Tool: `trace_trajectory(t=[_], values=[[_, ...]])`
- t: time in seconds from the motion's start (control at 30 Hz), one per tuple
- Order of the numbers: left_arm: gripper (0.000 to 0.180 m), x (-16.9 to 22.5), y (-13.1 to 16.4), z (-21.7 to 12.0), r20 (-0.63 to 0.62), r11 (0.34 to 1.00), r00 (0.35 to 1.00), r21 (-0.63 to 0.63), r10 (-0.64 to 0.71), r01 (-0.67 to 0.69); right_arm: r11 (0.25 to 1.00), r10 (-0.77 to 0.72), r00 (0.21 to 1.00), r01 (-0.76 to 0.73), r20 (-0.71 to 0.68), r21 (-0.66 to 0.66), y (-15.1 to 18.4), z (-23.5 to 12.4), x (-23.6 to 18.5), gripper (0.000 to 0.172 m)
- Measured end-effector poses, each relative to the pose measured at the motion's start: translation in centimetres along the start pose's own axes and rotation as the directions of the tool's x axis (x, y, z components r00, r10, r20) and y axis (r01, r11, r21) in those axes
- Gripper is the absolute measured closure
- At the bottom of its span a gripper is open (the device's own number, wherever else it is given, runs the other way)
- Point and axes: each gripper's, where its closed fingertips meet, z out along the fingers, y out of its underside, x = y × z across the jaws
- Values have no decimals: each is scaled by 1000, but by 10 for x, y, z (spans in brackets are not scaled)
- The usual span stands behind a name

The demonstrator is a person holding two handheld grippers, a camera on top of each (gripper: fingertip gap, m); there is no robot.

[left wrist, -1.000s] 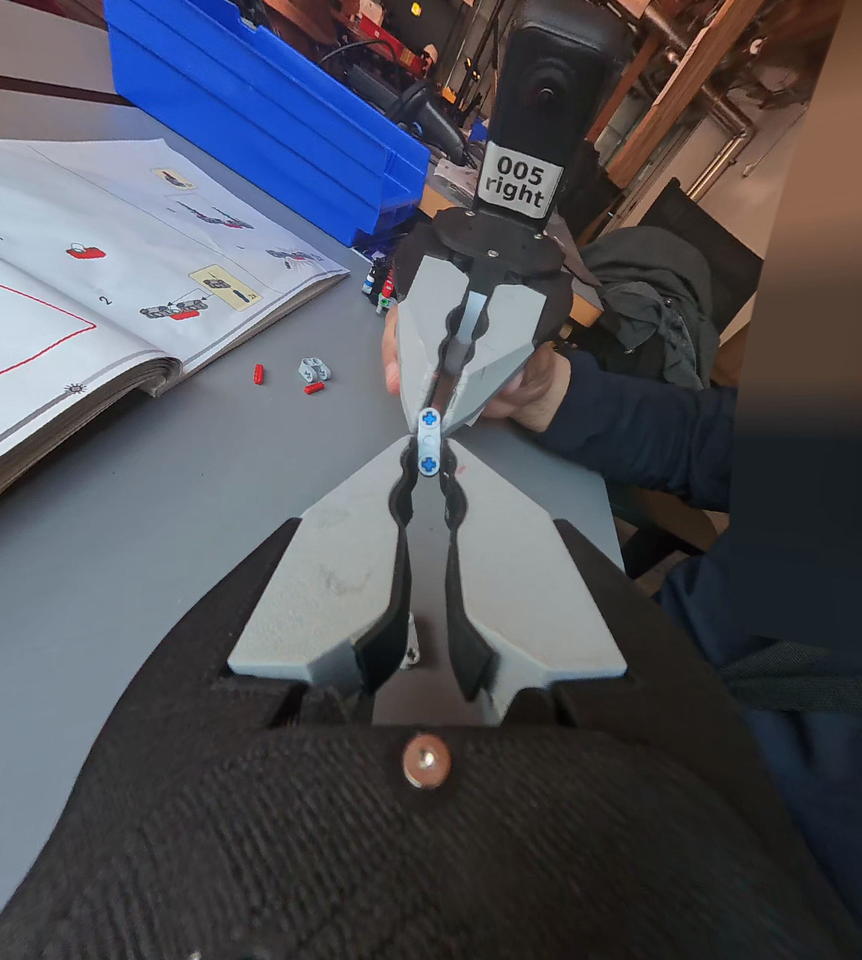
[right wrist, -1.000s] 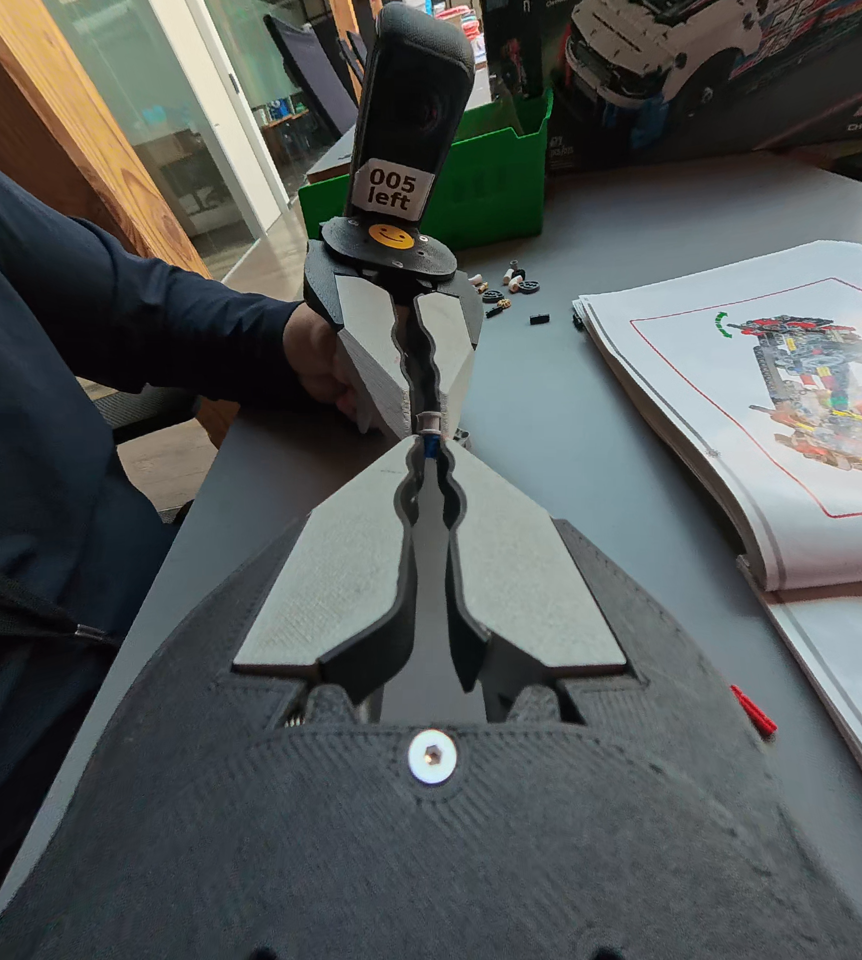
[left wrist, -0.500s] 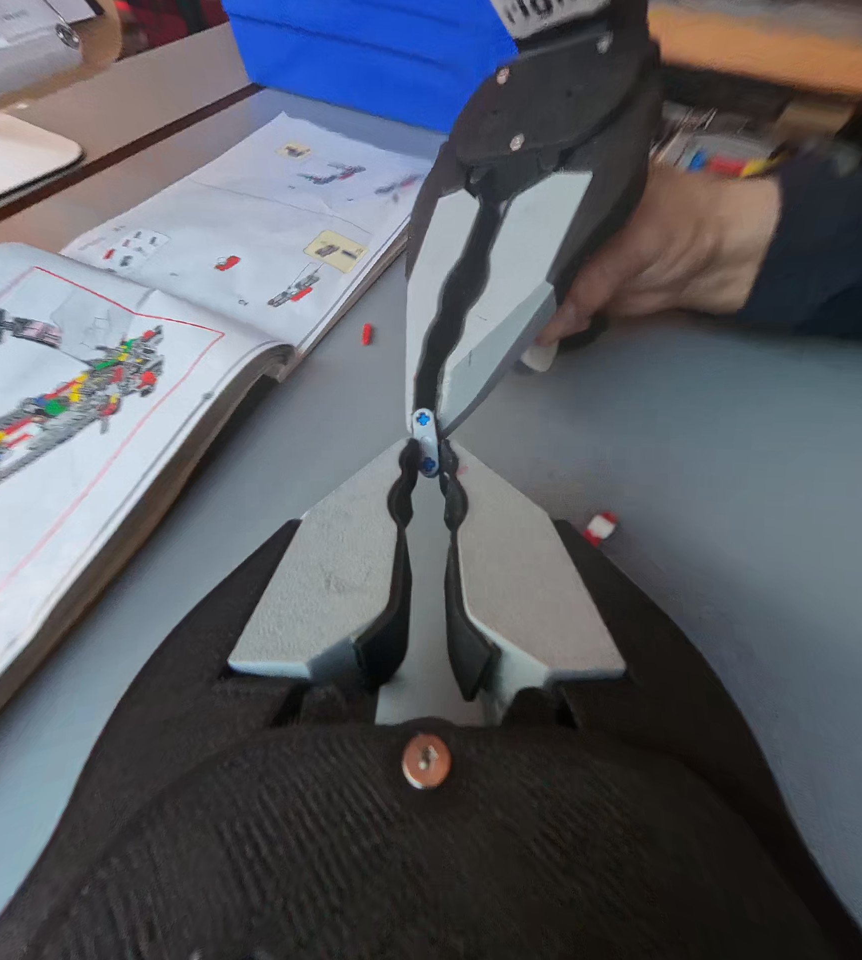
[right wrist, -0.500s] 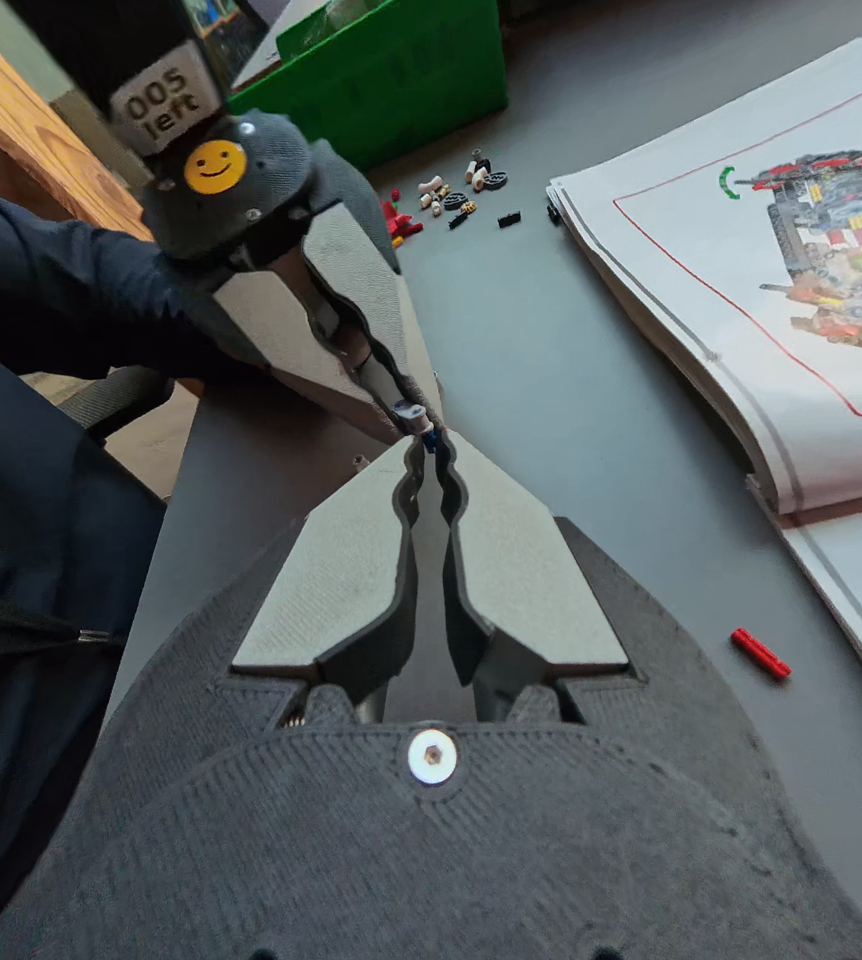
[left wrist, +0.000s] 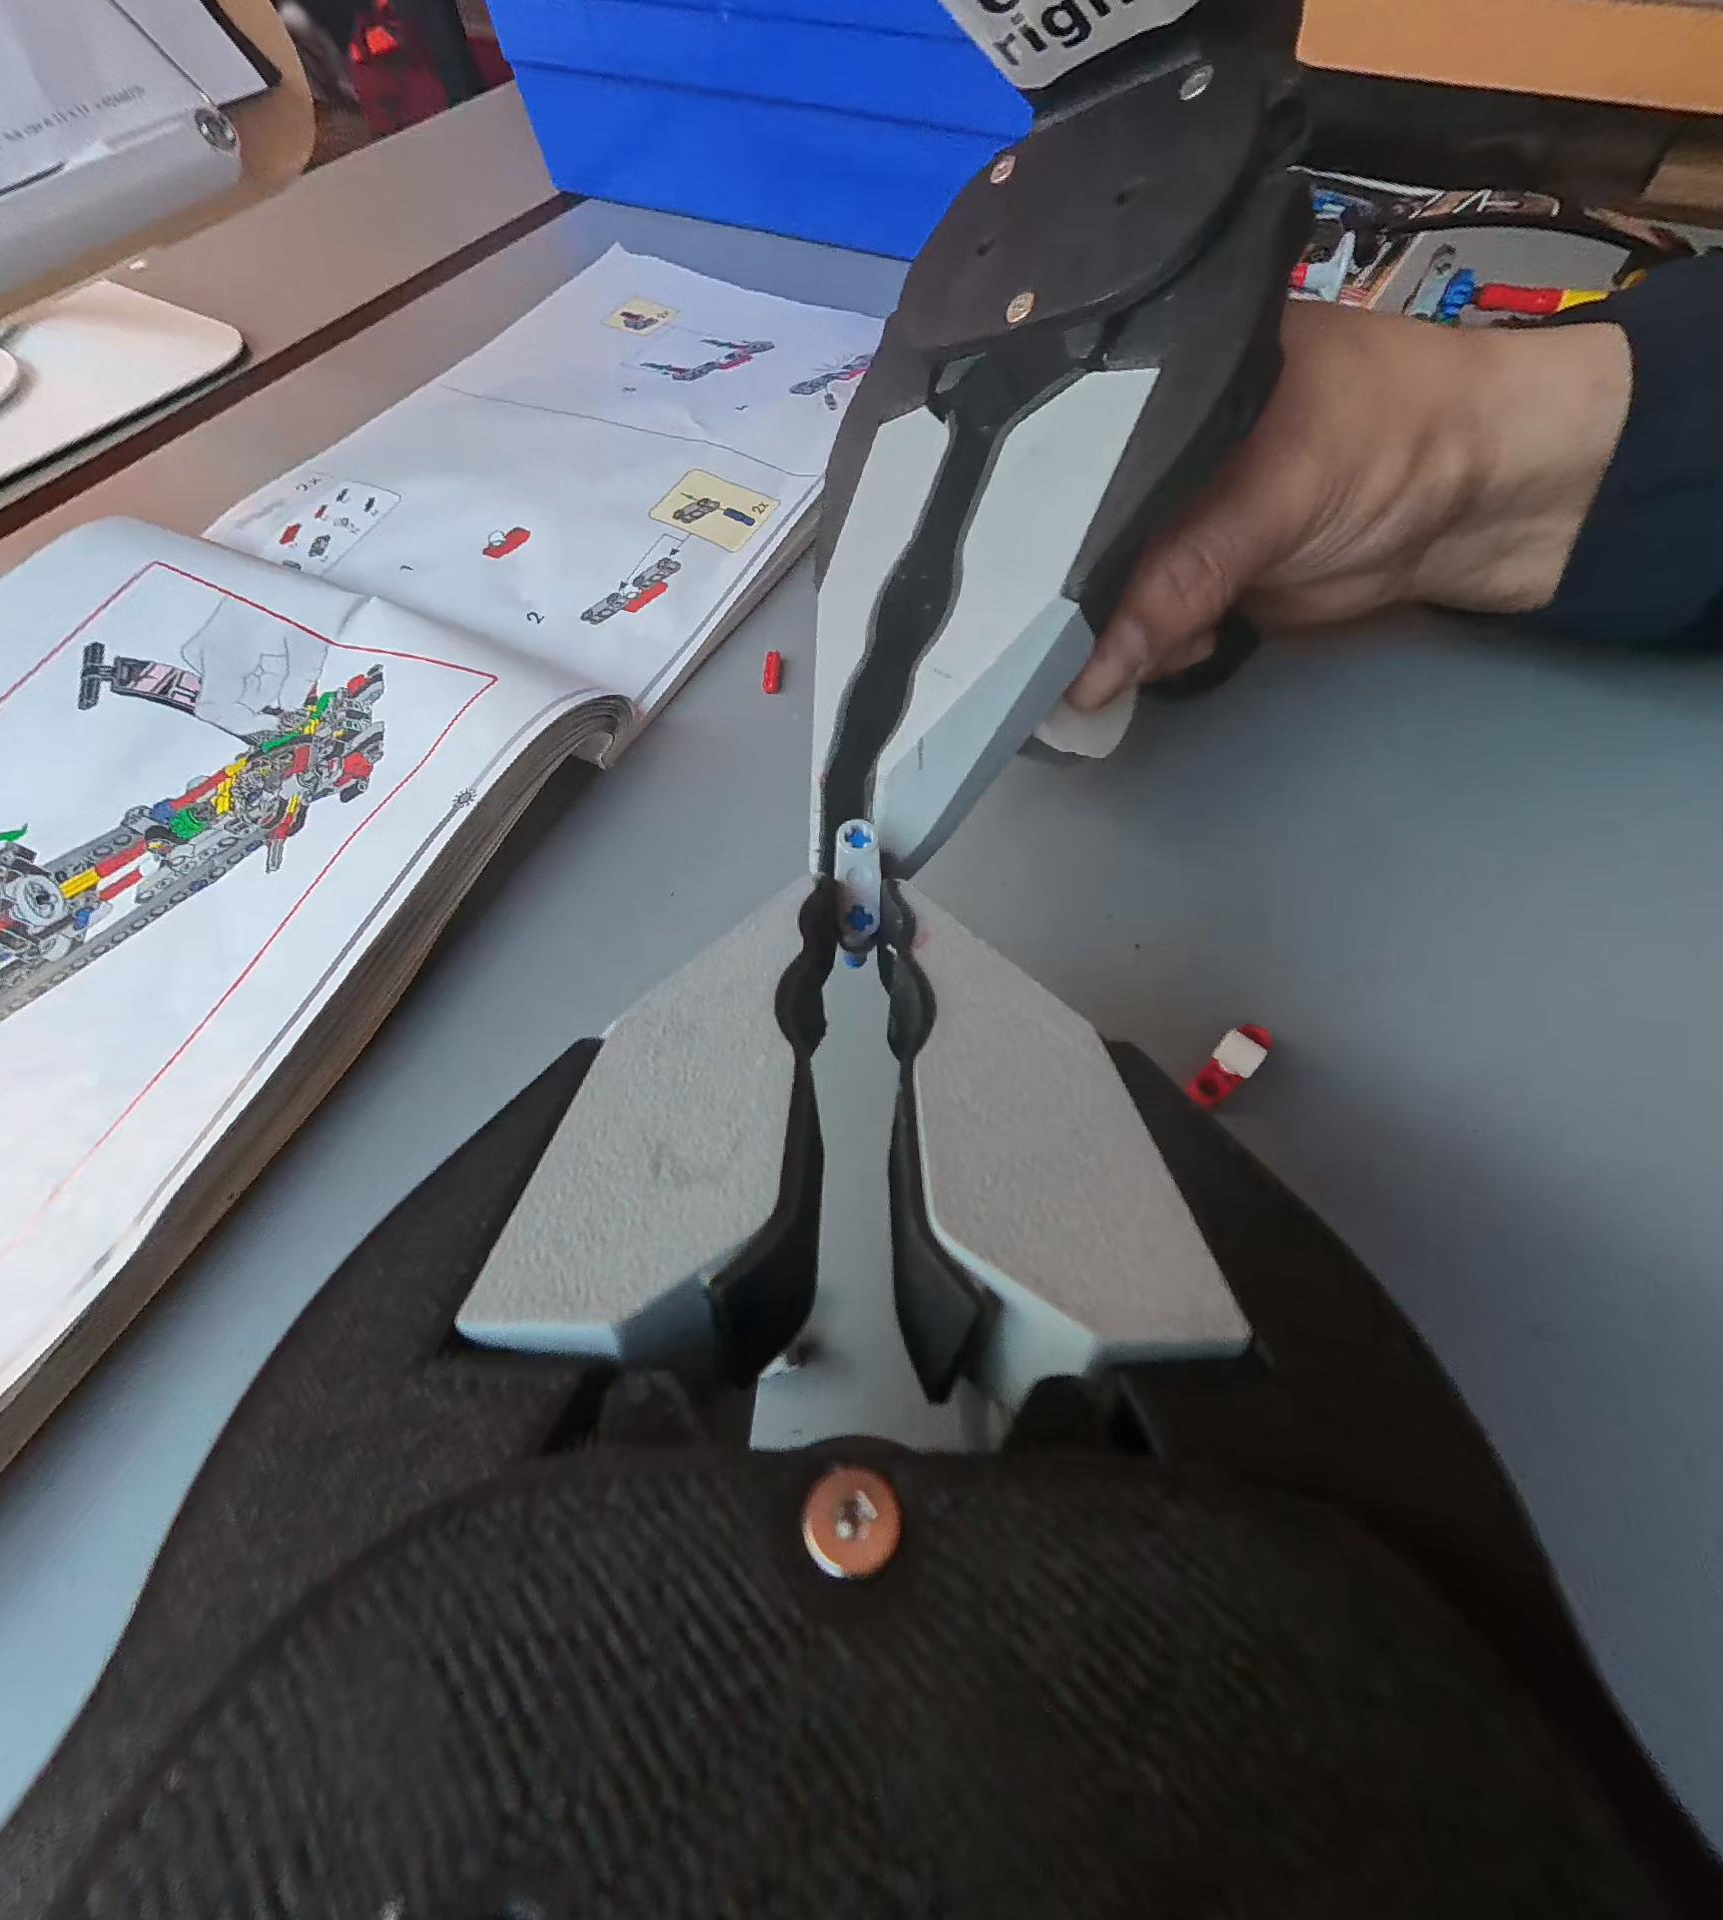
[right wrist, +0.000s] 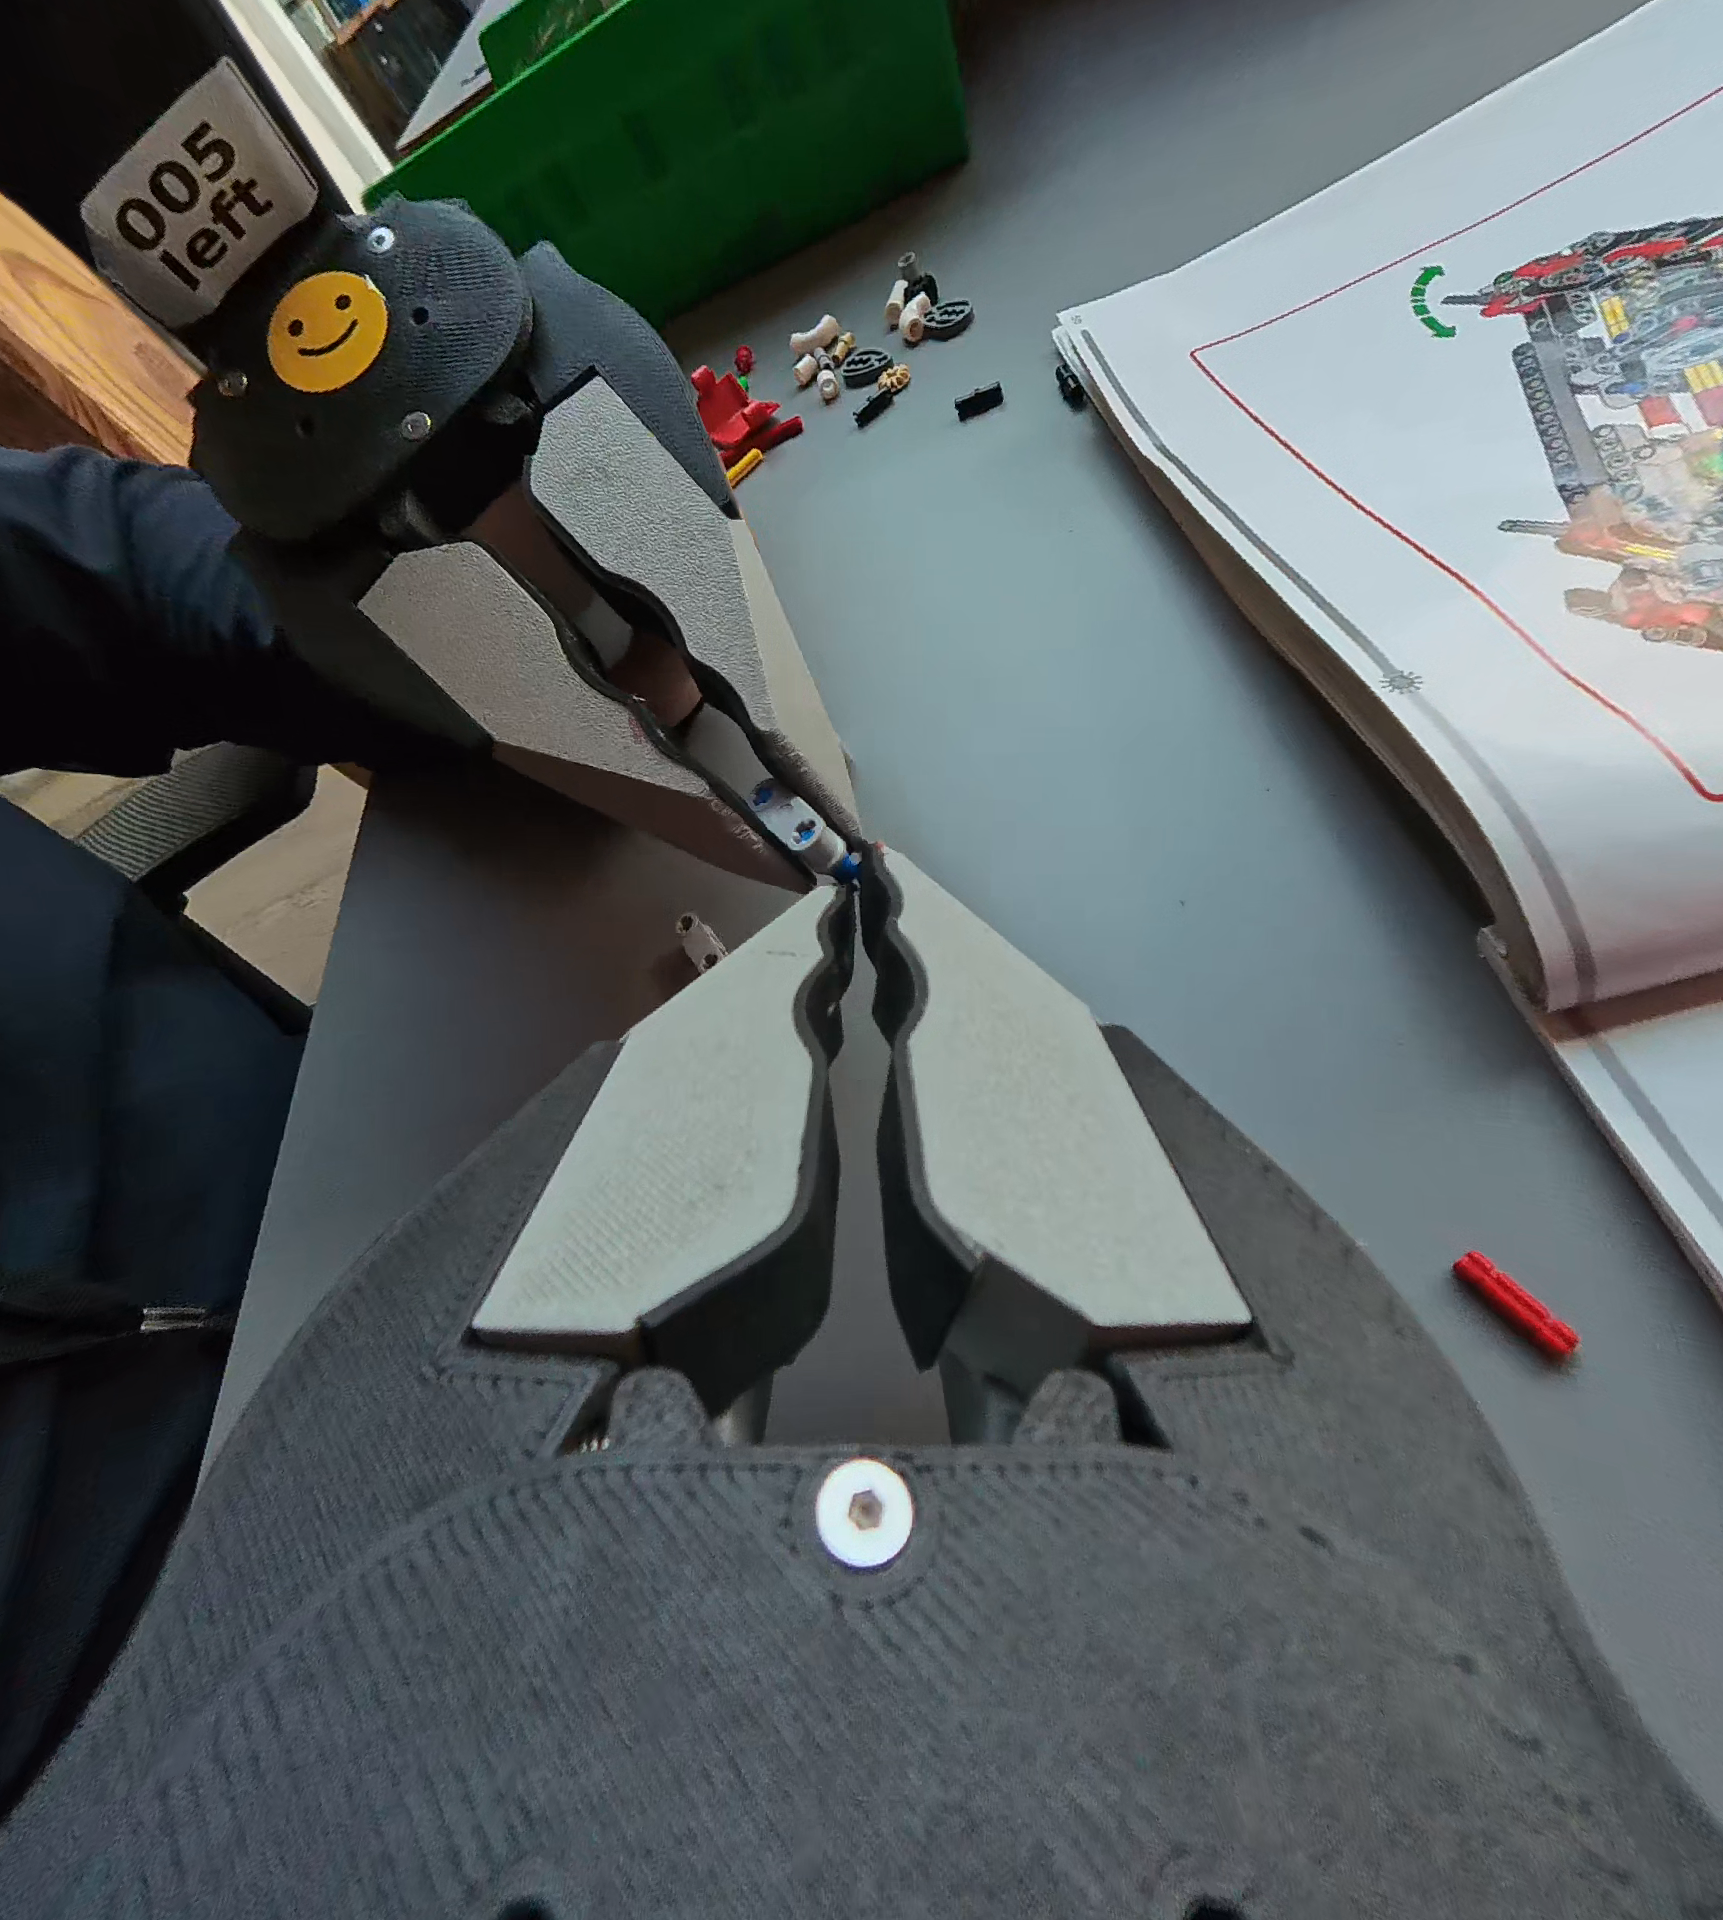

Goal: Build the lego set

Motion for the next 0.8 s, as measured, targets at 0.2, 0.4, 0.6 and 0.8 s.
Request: trace_trajectory(t=[0.2, 0.4, 0.6, 0.8], values=[[176, -2, 1, 0, 4, 1000, 1000, -5, -22, 22, 1000, 14, 1000, -14, -19, -1, 0, 2, 2, 172], [176, -3, 0, -1, -55, 995, 994, 11, -97, 98, 998, 53, 999, -53, 6, 20, -2, 1, 2, 171], [175, 0, -11, -8, -200, 954, 943, 81, -267, 287, 995, 21, 997, -28, 76, 97, -13, -6, -9, 170], [175, 4, -18, -15, -369, 887, 841, 84, -396, 455, 988, -63, 995, 52, 76, 143, -19, -10, -16, 172]])
